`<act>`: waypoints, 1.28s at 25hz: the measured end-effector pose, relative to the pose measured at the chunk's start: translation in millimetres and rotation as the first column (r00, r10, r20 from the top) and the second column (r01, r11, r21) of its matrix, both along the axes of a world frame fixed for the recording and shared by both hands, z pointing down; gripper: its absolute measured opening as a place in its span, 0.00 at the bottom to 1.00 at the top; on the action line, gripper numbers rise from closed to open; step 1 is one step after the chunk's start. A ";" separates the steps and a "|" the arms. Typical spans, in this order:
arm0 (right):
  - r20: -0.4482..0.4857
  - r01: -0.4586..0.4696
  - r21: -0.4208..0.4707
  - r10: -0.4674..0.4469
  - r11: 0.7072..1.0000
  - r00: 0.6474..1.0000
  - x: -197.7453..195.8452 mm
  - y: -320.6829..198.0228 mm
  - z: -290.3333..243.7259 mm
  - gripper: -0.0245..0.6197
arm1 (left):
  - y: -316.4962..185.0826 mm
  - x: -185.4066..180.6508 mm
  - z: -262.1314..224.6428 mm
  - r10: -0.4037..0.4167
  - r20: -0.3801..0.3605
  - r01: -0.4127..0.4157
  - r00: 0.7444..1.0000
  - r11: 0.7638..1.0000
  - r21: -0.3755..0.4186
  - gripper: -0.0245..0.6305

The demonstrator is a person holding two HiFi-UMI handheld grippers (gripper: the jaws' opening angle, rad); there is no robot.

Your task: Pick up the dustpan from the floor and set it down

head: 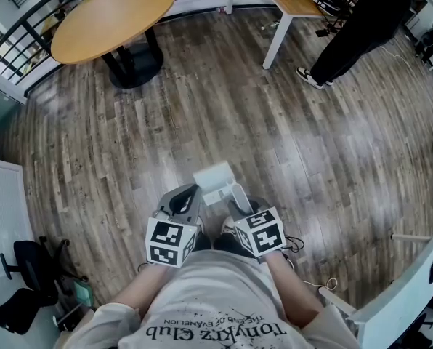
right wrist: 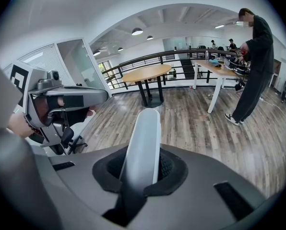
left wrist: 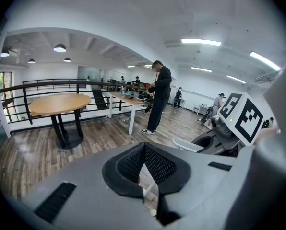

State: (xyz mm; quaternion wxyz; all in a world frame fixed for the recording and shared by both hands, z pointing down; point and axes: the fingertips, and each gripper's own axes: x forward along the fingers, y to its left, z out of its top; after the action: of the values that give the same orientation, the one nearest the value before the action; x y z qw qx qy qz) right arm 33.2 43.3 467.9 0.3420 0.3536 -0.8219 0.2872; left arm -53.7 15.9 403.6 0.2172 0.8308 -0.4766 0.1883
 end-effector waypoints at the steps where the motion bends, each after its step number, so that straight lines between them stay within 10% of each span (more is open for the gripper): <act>1: -0.001 -0.001 -0.001 0.001 1.000 1.000 0.5 -1.0 0.3 0.15 | -0.5 0.0 -0.1 0.001 0.002 -0.001 1.000 1.000 0.000 0.07; 32: -0.025 -0.035 -0.031 0.034 0.999 0.999 6.9 -40.4 50.6 0.15 | -30.7 1.1 33.8 0.026 -0.016 -0.027 1.000 0.998 -0.049 0.07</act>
State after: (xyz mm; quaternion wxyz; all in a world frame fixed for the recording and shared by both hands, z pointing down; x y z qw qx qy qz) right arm 40.1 2.9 518.5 0.3525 0.3657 -0.8068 0.3018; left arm -52.7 -14.8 437.4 0.2387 0.8327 -0.4592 0.1966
